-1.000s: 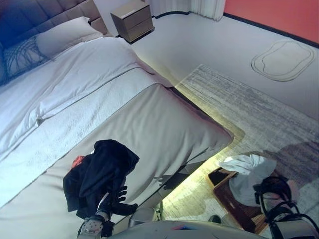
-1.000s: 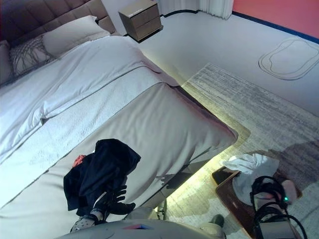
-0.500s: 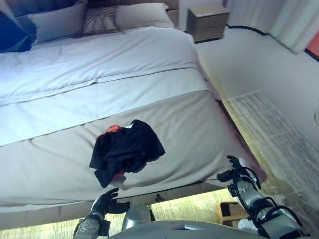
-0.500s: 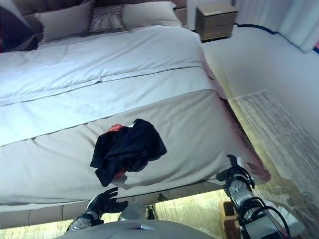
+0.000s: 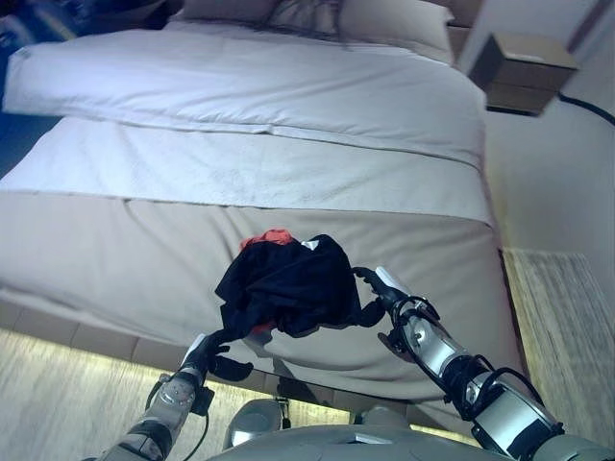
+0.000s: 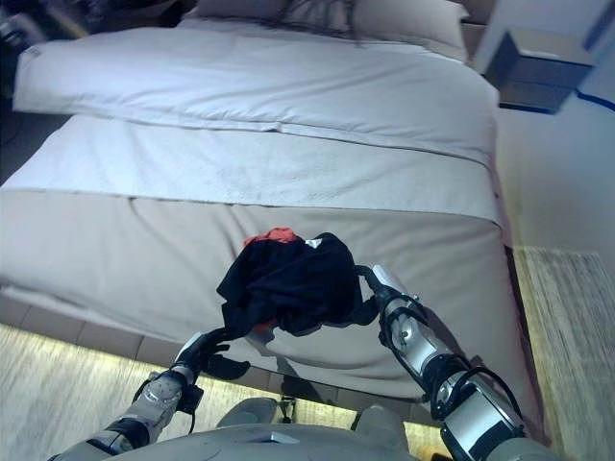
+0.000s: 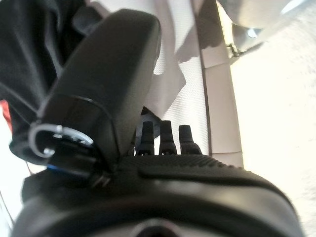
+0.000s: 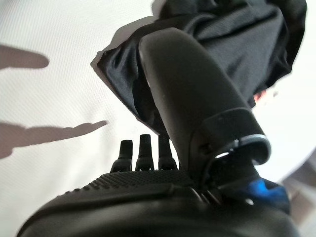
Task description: Pick up the clothes from the bed and place them into the basket
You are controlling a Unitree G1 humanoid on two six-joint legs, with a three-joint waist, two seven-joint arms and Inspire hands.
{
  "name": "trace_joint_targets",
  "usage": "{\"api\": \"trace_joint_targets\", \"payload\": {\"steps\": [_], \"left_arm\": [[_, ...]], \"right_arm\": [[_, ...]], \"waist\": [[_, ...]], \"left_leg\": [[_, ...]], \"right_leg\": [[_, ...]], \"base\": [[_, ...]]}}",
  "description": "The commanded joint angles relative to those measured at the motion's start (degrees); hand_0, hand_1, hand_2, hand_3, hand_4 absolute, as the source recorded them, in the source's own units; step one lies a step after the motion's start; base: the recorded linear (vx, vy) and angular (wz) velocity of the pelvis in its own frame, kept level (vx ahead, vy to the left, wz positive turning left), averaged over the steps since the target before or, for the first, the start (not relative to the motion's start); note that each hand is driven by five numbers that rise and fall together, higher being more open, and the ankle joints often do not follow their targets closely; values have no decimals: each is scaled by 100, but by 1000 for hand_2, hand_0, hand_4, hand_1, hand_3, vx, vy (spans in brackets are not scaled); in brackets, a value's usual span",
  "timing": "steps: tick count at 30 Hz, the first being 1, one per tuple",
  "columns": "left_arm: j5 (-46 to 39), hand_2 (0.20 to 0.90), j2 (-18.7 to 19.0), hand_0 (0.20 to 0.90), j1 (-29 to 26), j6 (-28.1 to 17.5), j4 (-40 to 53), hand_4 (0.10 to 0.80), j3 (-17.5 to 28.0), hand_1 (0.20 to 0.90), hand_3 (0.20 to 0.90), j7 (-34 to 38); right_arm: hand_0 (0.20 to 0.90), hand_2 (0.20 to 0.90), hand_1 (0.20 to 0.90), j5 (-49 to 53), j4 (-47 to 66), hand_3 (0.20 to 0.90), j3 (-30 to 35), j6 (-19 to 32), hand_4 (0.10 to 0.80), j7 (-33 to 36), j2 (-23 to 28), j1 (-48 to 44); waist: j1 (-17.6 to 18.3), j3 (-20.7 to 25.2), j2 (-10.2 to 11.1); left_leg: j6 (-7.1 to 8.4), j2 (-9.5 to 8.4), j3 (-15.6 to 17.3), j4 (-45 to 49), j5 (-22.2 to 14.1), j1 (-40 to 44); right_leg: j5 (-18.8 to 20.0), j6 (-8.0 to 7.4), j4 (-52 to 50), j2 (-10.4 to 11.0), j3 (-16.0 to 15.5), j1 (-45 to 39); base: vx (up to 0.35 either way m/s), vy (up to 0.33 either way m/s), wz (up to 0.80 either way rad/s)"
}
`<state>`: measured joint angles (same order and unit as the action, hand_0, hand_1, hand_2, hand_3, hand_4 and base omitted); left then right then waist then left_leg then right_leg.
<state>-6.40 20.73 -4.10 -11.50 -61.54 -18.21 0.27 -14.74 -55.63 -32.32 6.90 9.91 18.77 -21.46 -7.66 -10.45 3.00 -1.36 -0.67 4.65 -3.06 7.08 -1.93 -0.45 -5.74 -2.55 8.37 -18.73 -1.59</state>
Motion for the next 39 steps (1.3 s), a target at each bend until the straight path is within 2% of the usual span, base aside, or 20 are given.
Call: {"api": "trace_joint_targets", "payload": {"steps": [1,6,7,12,18,19,22,23,24,25,28,29,30,39], "left_arm": [[-57,900,89,900,-14,-331,116,800,-67,900,900,1],[-220,900,183,900,-184,-502,-88,800,-77,900,900,85],[-268,900,246,900,-288,-576,-98,800,-91,900,900,29],[-374,900,251,900,-271,-632,-2,800,-121,900,900,39],[-384,900,311,900,-153,-751,126,800,-89,900,900,52],[-421,900,310,900,-153,-756,149,800,-79,900,900,71],[-450,900,320,900,-195,-795,222,800,-96,900,900,46],[-461,900,321,900,-188,-820,269,800,-107,900,900,39],[-475,900,309,900,-180,-848,301,800,-125,900,900,59],[-476,900,294,900,-162,-877,316,800,-138,900,900,92],[-430,900,298,900,-153,-938,358,800,-172,900,900,134],[-417,900,309,900,-170,-952,361,800,-197,900,900,141],[-427,900,316,900,-175,-983,347,800,-216,900,900,138],[-269,900,332,900,48,-881,427,800,-244,900,900,70]], "right_arm": [[900,900,900,-23,6,900,188,282,800,380,329,-1105],[900,900,900,187,-294,900,146,164,800,507,317,-2074],[900,900,900,141,-362,900,94,185,800,567,386,-2395],[900,900,900,507,-384,900,-79,232,800,718,569,-3138],[900,900,900,614,-408,900,-141,100,800,655,618,-3649],[900,900,900,653,-416,900,-157,43,800,596,609,-3713],[900,900,900,691,-537,900,-224,-135,800,517,557,-3829],[853,853,853,715,-565,845,-229,-183,745,557,543,-3822],[375,375,375,692,-587,288,-224,-200,188,612,533,-3798],[300,300,300,673,-584,200,-207,-180,100,667,508,-3764],[300,300,300,628,-643,200,-132,-164,100,871,512,-3693],[300,300,300,641,-693,200,-88,-146,100,946,541,-3702],[300,300,300,659,-747,200,-41,-139,100,1035,567,-3699],[300,300,300,1265,-626,200,461,-16,100,1251,1101,-3349]], "waist": [[-218,-279,23],[-480,-709,-70],[-571,-935,-165],[-759,-1321,-450],[-889,-1601,-623],[-896,-1627,-630],[-911,-1703,-676],[-904,-1717,-681],[-894,-1730,-681],[-885,-1737,-675],[-872,-1714,-640],[-876,-1720,-647],[-873,-1695,-628],[-783,-1222,-356]], "left_leg": [[365,472,658,357,-454,-188],[434,475,499,477,-301,-856],[446,444,403,629,-302,-1154],[465,333,188,900,-195,-1818],[411,242,65,1093,-141,-2374],[457,220,8,1145,-291,-2397],[466,191,-19,1215,-281,-2540],[472,196,-13,1199,-284,-2527],[477,199,-16,1164,-286,-2490],[481,207,-13,1114,-289,-2432],[500,221,7,988,-296,-2299],[457,229,53,959,-154,-2328],[460,235,64,920,-166,-2267],[501,329,265,206,-225,-1291]], "right_leg": [[48,53,-457,-211,-63,389],[-23,199,-408,-285,-175,711],[-33,245,-536,-242,-231,983],[35,364,-886,-166,-321,1695],[37,394,-1242,-53,-355,2353],[-119,332,-1350,-38,-279,2404],[-136,345,-1395,-18,-285,2519],[-136,341,-1376,-20,-283,2508],[-134,335,-1334,-27,-278,2471],[-139,327,-1287,-42,-274,2414],[-123,298,-1093,-76,-292,2225],[29,349,-994,-79,-377,2200],[32,339,-930,-91,-383,2117],[89,174,-146,-245,-288,1067]], "base": [[-72,-72,18],[-132,-51,1],[-165,-49,2],[-74,-1,14],[-37,6,8],[36,-11,12],[-21,9,11],[0,0,0],[0,0,0],[0,0,0],[-33,1,0],[-100,2,0],[-96,2,1],[47,-12,0]]}}
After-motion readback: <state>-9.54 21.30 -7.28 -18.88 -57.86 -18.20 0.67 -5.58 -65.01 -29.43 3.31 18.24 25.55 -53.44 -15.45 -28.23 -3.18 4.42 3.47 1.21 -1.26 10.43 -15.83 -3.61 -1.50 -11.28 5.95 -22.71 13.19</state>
